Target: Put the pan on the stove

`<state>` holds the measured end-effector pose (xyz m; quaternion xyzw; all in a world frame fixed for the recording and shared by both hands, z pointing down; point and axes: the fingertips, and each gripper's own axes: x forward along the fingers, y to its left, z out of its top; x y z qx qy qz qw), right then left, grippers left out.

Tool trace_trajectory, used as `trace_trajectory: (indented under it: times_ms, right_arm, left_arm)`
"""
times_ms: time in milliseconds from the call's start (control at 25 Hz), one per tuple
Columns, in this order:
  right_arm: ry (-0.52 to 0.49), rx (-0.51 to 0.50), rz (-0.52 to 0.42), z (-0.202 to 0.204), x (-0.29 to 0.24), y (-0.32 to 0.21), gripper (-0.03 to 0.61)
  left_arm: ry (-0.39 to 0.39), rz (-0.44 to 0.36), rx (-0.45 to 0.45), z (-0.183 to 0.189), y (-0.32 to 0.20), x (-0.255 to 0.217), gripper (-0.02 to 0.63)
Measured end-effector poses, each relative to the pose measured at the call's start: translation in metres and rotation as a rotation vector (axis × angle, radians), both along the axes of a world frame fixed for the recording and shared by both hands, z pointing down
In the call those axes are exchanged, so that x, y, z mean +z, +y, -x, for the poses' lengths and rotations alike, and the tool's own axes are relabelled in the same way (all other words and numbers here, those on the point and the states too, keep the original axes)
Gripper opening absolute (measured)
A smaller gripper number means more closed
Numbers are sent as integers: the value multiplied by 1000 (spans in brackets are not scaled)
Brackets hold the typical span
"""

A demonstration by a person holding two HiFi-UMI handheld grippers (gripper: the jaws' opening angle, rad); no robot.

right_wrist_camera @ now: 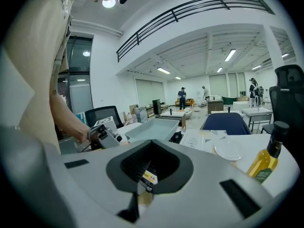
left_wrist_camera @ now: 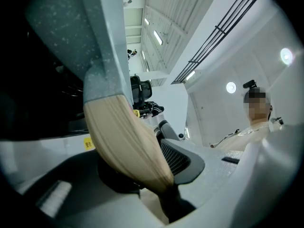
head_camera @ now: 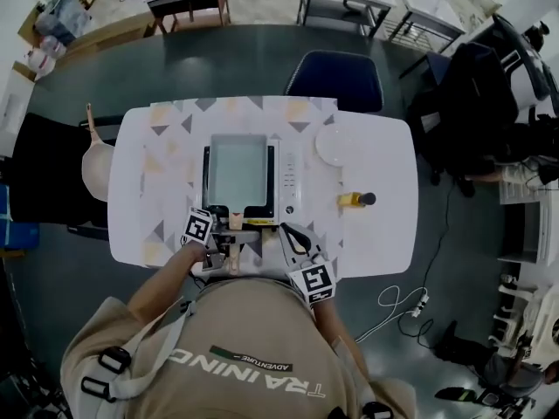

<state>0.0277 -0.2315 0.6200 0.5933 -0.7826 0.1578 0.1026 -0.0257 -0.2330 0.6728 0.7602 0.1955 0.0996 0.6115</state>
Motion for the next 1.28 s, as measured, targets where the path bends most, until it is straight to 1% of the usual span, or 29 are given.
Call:
trace_trajectory:
  times_ms: [120, 280, 480, 640, 880, 1120, 1280]
  right_arm:
    - [11, -5, 17, 3, -2, 4, 5]
    - [37, 14, 36, 0, -11, 2, 5]
    - [36, 19, -12, -2, -17, 0, 3]
    - [37, 26, -13, -5, -24, -2, 3]
    - [45, -8, -11, 3, -25, -4, 4]
    - [53, -27, -6, 8, -28, -5, 5]
    - [71, -34, 25, 11, -40, -3, 3]
  left_arm:
    - [-17, -3, -4, 2, 2, 1, 137]
    - [-19, -14, -6, 2, 0, 2, 137]
    - [-13, -2, 0, 0, 1, 0, 137]
    - [-19, 3, -1, 1, 1, 0, 137]
    - [-26, -12, 1, 2, 0, 3, 137]
    - [-24, 12, 5, 1, 1, 1, 129]
    - [-33, 41, -1, 3, 5, -1, 124]
